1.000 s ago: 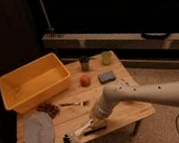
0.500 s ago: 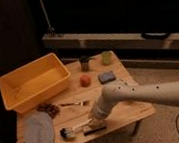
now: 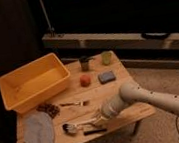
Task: Place brush in plastic cup
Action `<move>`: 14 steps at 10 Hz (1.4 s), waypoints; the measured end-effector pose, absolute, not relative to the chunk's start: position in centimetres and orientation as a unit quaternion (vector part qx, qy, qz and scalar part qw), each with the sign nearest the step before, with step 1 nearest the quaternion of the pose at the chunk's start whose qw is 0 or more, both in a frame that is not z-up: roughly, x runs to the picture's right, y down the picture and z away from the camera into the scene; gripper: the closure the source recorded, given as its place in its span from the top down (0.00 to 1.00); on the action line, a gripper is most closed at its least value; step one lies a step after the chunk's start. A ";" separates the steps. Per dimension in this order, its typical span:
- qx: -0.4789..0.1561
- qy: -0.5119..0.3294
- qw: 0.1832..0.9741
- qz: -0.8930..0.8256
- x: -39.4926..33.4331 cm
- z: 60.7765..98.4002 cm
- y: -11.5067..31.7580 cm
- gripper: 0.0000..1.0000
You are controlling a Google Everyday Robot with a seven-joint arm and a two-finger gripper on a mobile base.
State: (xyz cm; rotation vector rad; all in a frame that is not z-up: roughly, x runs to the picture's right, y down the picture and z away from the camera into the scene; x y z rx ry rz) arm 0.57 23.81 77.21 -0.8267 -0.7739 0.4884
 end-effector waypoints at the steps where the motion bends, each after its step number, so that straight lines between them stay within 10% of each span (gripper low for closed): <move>1: -0.396 -0.374 0.796 0.265 1.4 77.4 23.5 0.00; 14: -0.355 -0.304 0.839 0.278 9.4 78.2 12.2 0.00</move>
